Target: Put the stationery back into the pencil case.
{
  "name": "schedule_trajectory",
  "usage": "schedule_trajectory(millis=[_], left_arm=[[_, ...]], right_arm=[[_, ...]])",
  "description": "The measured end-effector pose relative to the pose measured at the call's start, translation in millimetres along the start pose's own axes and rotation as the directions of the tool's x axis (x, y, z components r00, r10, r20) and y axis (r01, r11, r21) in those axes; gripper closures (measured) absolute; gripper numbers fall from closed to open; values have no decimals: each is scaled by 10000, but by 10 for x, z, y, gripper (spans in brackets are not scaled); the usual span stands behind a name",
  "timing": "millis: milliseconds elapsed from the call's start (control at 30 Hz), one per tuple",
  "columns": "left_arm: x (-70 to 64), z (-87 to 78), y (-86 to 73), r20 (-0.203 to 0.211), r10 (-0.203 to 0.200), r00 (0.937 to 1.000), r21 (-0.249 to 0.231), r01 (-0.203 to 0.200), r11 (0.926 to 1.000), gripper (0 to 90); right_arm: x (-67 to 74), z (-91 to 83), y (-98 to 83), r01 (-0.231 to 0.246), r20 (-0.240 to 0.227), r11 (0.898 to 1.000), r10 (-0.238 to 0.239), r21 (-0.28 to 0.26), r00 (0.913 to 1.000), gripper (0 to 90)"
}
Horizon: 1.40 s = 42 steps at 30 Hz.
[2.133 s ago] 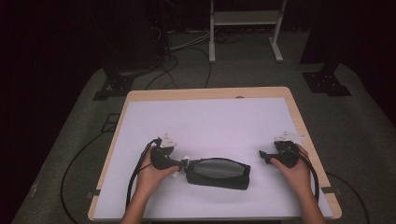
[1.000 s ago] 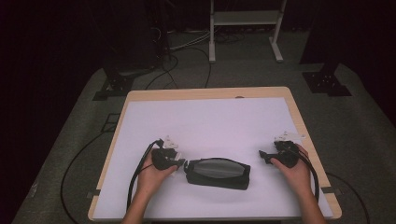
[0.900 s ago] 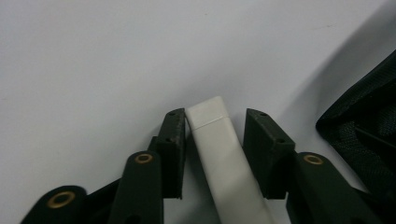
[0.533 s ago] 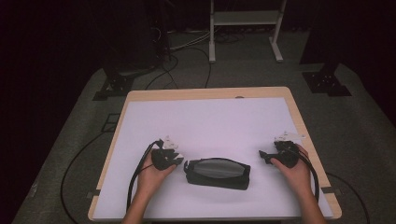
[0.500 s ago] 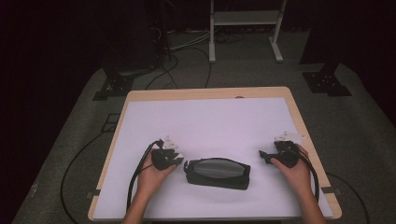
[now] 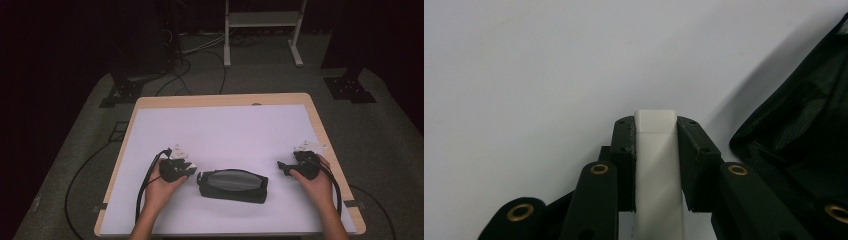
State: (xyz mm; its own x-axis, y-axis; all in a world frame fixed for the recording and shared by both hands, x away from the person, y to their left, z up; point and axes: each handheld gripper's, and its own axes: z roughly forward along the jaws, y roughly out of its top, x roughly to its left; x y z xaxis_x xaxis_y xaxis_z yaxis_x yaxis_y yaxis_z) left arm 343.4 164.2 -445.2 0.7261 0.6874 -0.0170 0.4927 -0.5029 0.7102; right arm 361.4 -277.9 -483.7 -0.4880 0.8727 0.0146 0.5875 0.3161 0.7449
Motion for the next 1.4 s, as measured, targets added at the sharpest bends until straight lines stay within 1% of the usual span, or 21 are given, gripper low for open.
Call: schedule_trajectory(millis=[100,200,300,333,400,600,833,1067,1167,1200,1267,1333,1400], left_arm=[[16,-73,7,90,-117,9999,-305,120,9995,712],[19,-154,30,51,-92,9999,-500,94,9987,712],[18,-254,78,121,-51,9999,-841,61,9964,712],[8,-270,88,139,-114,9998,-987,127,9950,713],[-1,-328,116,143,18,9999,-1092,-2,9940,712],[-50,-457,206,151,224,9996,-1576,-197,9873,713],[-118,-582,308,332,476,9983,-2020,-400,9786,712],[-259,-708,435,713,866,9937,-2641,-649,9623,712],[-331,-733,482,770,1134,9906,-2748,-883,9575,712],[-358,-733,495,818,1160,9899,-2805,-888,9557,712],[-403,-731,517,914,1337,9868,-2872,-1025,9524,712],[-447,-718,538,1029,1476,9837,-2887,-1125,9508,712],[-486,-697,556,1187,1633,9794,-2929,-1226,9482,712]], right_arm=[[0,0,0,4,6,10000,-4,1,10000,191],[1,0,0,3,7,10000,-3,1,10000,192],[1,0,0,3,11,10000,-3,0,10000,191],[1,0,-1,5,14,10000,-5,-2,10000,192],[2,0,0,5,15,10000,-5,-1,10000,192],[2,-1,-1,1,16,10000,-1,2,10000,192],[3,-1,-1,-12,11,10000,12,9,10000,192],[3,-1,-1,-13,13,10000,13,8,10000,192],[3,0,-1,-9,16,10000,9,6,10000,192],[3,-1,-1,-10,15,10000,10,7,10000,192],[3,-1,-1,-7,16,10000,7,5,10000,192],[3,-1,-1,-10,15,10000,10,6,10000,192],[3,-1,-1,-13,15,10000,13,7,10000,192]])
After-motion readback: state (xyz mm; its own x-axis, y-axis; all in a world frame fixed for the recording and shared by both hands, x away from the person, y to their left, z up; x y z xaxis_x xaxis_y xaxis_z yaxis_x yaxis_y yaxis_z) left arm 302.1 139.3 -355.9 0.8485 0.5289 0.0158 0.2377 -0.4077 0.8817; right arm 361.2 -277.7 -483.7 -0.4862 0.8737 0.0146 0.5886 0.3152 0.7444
